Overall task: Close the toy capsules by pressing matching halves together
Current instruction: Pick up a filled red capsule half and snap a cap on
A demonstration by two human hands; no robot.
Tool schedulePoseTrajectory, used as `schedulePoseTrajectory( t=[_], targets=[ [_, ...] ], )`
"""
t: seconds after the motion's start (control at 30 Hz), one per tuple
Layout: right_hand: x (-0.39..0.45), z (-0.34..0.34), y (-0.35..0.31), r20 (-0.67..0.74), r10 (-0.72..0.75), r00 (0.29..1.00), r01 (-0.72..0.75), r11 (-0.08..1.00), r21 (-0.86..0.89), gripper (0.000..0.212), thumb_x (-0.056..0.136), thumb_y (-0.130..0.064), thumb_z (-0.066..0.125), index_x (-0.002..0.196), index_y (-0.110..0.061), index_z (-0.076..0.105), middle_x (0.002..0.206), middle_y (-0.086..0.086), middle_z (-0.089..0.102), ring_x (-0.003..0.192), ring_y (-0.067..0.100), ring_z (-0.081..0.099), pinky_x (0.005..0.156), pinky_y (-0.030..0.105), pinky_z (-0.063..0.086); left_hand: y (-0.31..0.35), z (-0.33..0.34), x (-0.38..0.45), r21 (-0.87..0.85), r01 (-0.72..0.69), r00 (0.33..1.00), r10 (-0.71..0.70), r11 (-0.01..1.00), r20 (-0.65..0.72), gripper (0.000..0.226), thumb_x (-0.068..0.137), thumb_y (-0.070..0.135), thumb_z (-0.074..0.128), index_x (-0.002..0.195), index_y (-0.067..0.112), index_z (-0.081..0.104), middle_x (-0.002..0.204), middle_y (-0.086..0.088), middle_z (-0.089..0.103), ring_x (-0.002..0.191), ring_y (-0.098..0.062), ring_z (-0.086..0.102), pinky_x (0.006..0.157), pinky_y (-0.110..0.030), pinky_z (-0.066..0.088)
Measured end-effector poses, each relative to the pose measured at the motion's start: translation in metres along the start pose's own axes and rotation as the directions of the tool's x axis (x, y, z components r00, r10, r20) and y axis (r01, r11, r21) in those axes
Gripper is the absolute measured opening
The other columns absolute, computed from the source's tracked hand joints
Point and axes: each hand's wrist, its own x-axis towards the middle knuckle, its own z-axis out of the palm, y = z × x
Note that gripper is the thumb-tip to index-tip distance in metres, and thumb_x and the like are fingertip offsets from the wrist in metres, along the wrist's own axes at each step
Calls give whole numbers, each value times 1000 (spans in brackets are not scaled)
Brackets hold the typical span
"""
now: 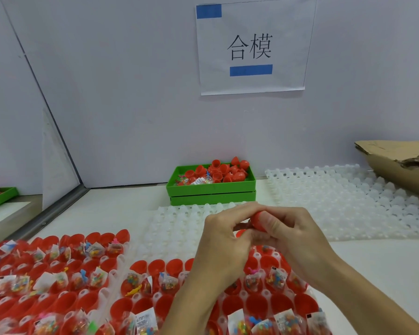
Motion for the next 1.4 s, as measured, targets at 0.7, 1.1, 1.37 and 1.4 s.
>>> schedulePoseTrajectory(
  t=[0.7, 1.1, 1.37, 1.4],
  targets=[
    [-3, 5, -21, 326, 268, 907, -414, 713, 566, 41, 86, -33, 61, 104, 3, 70, 100, 25, 65, 90, 30, 67, 86, 40, 56, 10, -4, 2, -170, 212, 977, -211, 962, 23, 42, 79, -3, 70, 98, 35, 69, 90, 12, 69, 85, -18, 69, 79, -32, 60],
    [-5, 23, -13, 124, 322, 939, -322, 692, 645, 41, 88, -30, 52, 74, 2, 73, 70, 17, 62, 58, 23, 64, 55, 30, 56, 13, 10, -4, 69, 40, 993, -32, 997, -115, 33, 72, 0, 51, 93, 23, 63, 87, 5, 63, 82, -13, 59, 68, -33, 51],
    [-5, 19, -17, 123, 283, 951, -296, 727, 620, 35, 79, -27, 59, 78, 5, 72, 78, 21, 62, 64, 27, 67, 59, 33, 58, 17, 5, -2, 6, 52, 993, -51, 999, -108, 45, 71, -4, 55, 99, 28, 70, 96, 17, 69, 92, 3, 62, 79, -8, 49],
    [-4, 17, -18, 127, 281, 951, -298, 726, 620, 34, 79, -27, 60, 80, 5, 72, 78, 22, 62, 65, 27, 67, 60, 32, 58, 17, 3, -2, -27, 88, 992, -90, 996, -84, 44, 73, -3, 60, 102, 27, 74, 98, 19, 70, 97, 4, 63, 83, -9, 48]
  ],
)
